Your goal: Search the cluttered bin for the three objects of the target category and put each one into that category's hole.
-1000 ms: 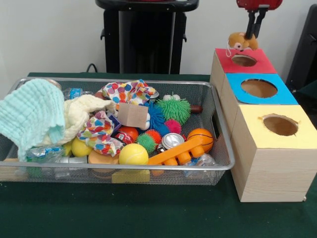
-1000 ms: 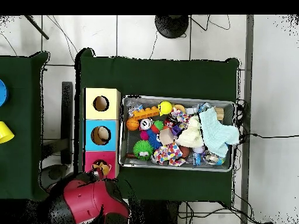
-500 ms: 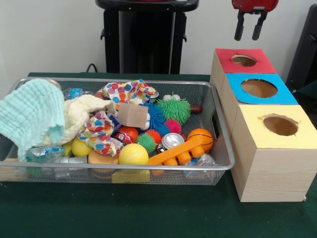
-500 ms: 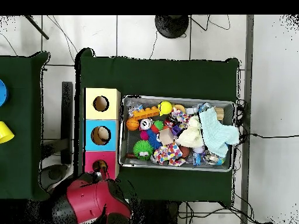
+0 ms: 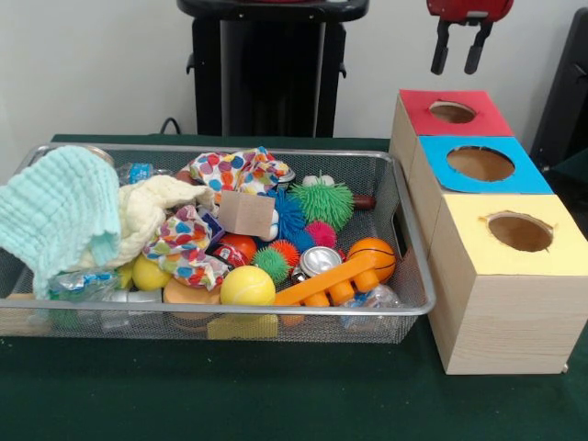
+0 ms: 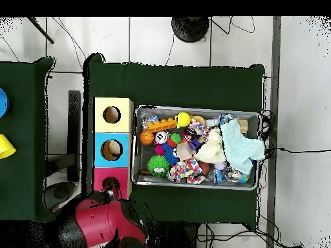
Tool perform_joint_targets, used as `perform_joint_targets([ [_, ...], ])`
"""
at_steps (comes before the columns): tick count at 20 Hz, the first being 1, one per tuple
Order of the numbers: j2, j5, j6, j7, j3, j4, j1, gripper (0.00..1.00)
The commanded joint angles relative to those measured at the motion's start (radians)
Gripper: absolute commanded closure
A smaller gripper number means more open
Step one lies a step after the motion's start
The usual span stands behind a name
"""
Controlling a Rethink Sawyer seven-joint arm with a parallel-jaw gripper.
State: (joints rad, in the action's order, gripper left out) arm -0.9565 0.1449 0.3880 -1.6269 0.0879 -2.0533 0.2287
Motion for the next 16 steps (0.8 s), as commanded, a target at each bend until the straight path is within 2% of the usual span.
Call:
perform_joint_targets([
  [1,0.039,-0.043,-0.032,-0.223,-0.005,0.020,0.001,0.00],
  [11,0.037,-0.058,-0.031,-0.220,-0.010,0.020,-0.008,0.00],
  [16,0.031,-0.104,-0.008,-0.217,-0.042,0.018,-0.038,0.00],
])
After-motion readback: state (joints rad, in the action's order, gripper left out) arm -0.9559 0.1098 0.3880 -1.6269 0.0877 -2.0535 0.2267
